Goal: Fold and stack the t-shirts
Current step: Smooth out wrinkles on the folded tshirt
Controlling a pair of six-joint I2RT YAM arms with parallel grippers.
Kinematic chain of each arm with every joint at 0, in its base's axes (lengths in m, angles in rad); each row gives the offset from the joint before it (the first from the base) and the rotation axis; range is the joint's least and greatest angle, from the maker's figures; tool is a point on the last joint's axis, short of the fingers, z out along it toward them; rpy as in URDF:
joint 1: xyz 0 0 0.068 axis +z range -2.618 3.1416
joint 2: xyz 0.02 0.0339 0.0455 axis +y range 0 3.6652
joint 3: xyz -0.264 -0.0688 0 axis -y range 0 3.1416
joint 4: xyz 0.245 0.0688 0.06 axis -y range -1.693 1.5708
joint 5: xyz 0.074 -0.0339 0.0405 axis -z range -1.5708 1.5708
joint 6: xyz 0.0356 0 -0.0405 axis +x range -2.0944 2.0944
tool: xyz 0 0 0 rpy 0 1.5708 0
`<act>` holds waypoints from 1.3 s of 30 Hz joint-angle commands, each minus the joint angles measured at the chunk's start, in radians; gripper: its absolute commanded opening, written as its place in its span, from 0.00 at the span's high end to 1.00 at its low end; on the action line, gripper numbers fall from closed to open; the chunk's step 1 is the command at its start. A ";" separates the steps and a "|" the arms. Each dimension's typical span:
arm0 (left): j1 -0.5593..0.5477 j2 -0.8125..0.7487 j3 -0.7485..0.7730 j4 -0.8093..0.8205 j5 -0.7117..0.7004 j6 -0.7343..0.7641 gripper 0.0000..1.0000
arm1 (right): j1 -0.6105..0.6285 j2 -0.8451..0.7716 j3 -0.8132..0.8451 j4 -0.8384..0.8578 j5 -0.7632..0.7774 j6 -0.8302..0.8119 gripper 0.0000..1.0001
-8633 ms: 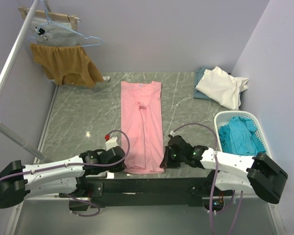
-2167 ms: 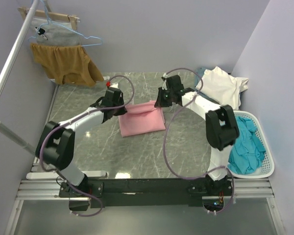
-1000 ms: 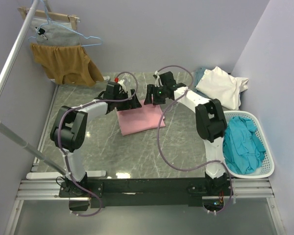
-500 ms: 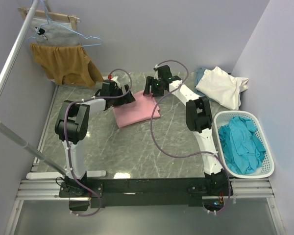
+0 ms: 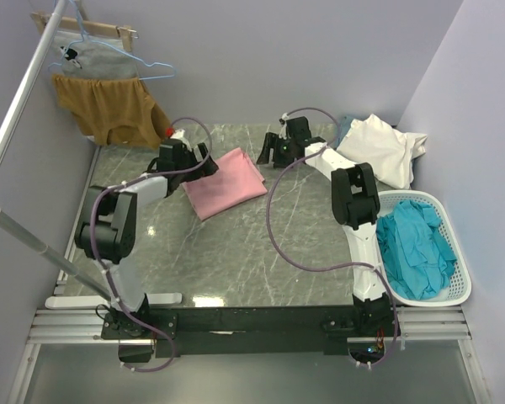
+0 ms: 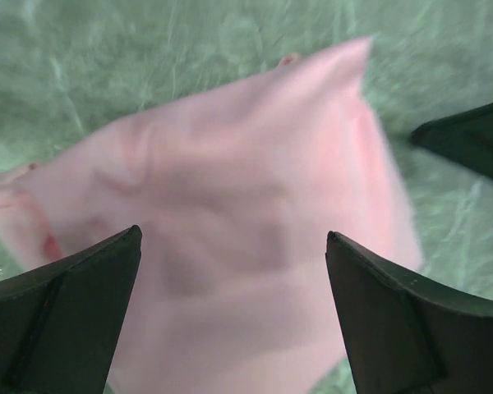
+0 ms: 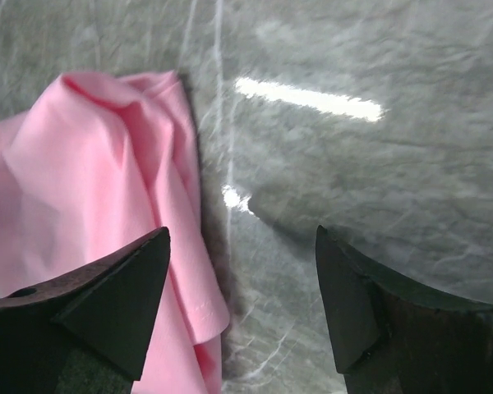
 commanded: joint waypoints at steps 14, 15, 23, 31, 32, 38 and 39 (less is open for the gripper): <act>-0.002 -0.156 -0.166 -0.023 -0.211 -0.086 0.00 | 0.076 0.044 0.123 -0.166 -0.147 -0.137 0.19; -0.002 -0.140 -0.159 -0.029 -0.217 -0.086 0.01 | 0.082 0.058 0.134 -0.179 -0.143 -0.140 0.19; 0.001 -0.045 -0.079 -0.084 -0.337 -0.063 0.01 | 0.107 0.089 0.156 -0.220 -0.141 -0.147 0.19; 0.005 0.105 0.042 -0.086 -0.191 -0.026 0.01 | 0.115 0.135 0.176 -0.229 -0.235 -0.125 0.30; 0.007 0.114 0.050 -0.078 -0.162 -0.019 0.01 | 0.115 0.135 0.165 -0.225 -0.244 -0.124 0.37; 0.030 0.133 0.068 -0.050 0.040 -0.040 0.41 | 0.113 0.075 0.008 -0.170 -0.314 -0.065 0.80; 0.030 0.121 0.061 -0.046 0.074 -0.045 0.46 | 0.110 0.036 -0.033 -0.160 -0.327 -0.062 0.89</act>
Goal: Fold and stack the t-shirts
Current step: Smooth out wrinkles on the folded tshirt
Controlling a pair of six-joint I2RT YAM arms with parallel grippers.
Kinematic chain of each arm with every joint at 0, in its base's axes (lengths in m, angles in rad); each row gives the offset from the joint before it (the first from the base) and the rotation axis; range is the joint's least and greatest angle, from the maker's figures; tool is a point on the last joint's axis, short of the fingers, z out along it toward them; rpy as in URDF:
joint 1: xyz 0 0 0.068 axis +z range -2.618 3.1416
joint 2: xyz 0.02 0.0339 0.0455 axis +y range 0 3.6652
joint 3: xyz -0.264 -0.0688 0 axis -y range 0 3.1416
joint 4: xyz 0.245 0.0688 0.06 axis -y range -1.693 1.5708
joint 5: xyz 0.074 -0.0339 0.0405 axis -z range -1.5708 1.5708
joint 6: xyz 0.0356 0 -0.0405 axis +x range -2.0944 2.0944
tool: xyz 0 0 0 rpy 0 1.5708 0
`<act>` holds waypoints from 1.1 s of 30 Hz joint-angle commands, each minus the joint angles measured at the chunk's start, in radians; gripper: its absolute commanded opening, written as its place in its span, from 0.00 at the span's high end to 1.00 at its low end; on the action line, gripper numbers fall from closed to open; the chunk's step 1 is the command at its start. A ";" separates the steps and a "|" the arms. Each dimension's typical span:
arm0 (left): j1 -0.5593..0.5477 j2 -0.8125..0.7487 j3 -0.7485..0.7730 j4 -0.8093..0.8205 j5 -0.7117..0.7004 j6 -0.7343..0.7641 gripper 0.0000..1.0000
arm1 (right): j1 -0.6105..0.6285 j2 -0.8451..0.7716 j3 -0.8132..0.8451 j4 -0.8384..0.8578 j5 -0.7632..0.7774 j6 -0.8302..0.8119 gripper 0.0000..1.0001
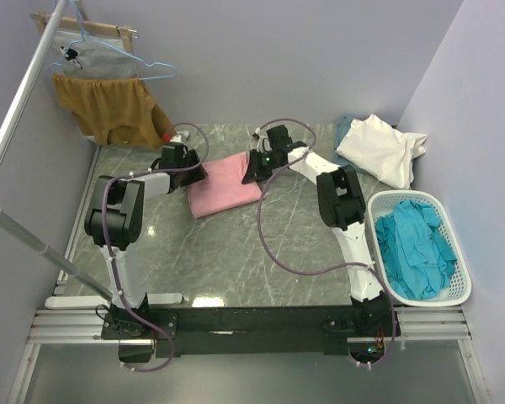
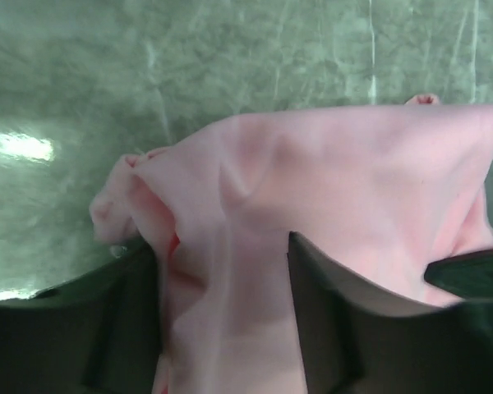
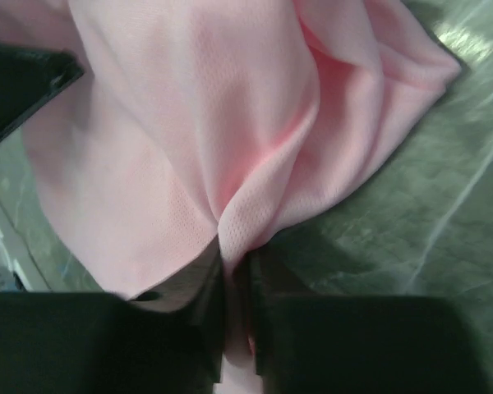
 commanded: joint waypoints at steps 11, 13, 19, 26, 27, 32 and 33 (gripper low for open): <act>0.003 -0.282 -0.337 0.075 0.366 -0.082 0.80 | 0.009 -0.594 -0.995 0.286 0.076 0.170 1.00; 0.003 -0.351 -0.403 0.065 0.361 -0.075 0.84 | 0.012 -0.677 -1.073 0.296 0.119 0.192 1.00; 0.003 -0.409 -0.482 0.045 0.357 -0.062 0.32 | 0.012 -0.809 -1.205 0.306 0.216 0.204 0.62; -0.001 -0.398 -0.460 0.053 0.363 -0.064 0.00 | 0.011 -0.900 -1.170 0.273 0.287 0.180 0.41; -0.004 -0.398 -0.456 0.051 0.361 -0.066 0.01 | 0.011 -0.907 -1.162 0.273 0.293 0.171 0.41; -0.030 -0.389 -0.439 0.045 0.369 -0.064 0.00 | 0.009 -0.874 -1.082 0.265 0.285 0.141 0.40; -0.036 -0.383 -0.439 0.045 0.368 -0.066 0.01 | 0.011 -0.848 -1.071 0.270 0.285 0.132 0.40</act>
